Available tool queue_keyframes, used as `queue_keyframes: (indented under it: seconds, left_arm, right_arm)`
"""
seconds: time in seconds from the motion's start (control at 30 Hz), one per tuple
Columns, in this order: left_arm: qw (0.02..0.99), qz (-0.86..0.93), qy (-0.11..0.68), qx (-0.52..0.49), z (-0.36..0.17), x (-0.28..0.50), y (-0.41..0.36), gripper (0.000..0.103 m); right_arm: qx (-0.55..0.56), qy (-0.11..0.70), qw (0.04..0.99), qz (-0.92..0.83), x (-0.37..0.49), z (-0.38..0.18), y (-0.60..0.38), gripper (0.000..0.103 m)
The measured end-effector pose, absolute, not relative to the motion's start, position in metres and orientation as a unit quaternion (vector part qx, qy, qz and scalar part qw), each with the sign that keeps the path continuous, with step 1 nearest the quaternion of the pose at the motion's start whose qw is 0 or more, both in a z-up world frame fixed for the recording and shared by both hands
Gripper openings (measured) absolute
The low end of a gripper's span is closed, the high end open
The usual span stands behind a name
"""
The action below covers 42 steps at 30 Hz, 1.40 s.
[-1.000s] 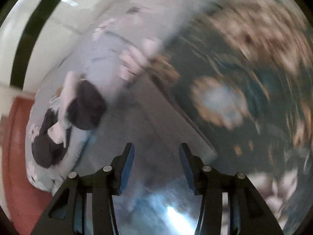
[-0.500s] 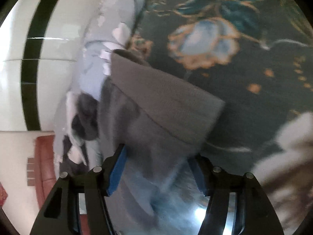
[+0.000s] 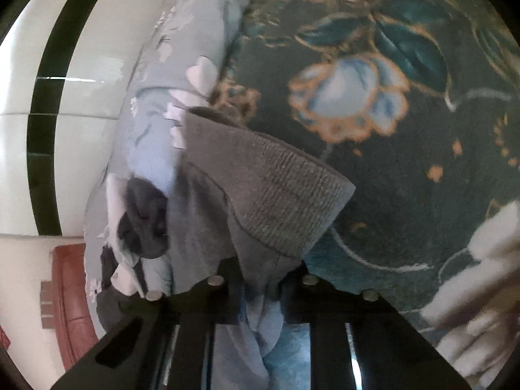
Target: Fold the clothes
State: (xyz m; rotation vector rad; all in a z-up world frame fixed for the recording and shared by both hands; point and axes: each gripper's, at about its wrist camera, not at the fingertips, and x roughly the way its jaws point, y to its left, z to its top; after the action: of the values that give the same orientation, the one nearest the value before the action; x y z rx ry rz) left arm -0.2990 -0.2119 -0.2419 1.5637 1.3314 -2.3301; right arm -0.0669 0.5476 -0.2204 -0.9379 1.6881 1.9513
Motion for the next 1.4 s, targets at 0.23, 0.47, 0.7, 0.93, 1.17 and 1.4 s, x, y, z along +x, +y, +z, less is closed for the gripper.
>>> queue_keyframes:
  seconds: [0.23, 0.47, 0.7, 0.93, 1.17, 1.4]
  left_arm:
    - [-0.048, -0.780, 0.426, 0.457, -0.161, -0.274, -0.216, 0.023]
    - [-0.075, -0.806, 0.390, 0.440, -0.123, -0.223, -0.218, 0.023]
    - [0.013, -0.742, 0.429, 0.515, -0.214, -0.173, -0.253, 0.023]
    - [0.038, -0.706, 0.465, 0.532, -0.250, -0.147, -0.262, 0.024]
    - [0.010, -0.697, 0.461, 0.550, -0.253, -0.158, -0.266, 0.038]
    - [-0.035, -0.694, 0.483, 0.533, -0.244, -0.140, -0.284, 0.042]
  right_arm:
    - [-0.321, 0.559, 0.139, 0.752, -0.068, -0.153, 0.549, 0.012]
    - [-0.326, 0.541, 0.107, 0.768, -0.006, -0.146, 0.554, 0.012]
    - [-0.381, 0.607, 0.163, 0.678, 0.052, -0.238, 0.557, 0.012]
    - [-0.408, 0.588, 0.178, 0.675, 0.045, -0.242, 0.554, 0.012]
    - [-0.428, 0.568, 0.199, 0.674, 0.041, -0.229, 0.549, 0.020]
    - [-0.452, 0.487, 0.257, 0.701, 0.058, -0.182, 0.531, 0.027]
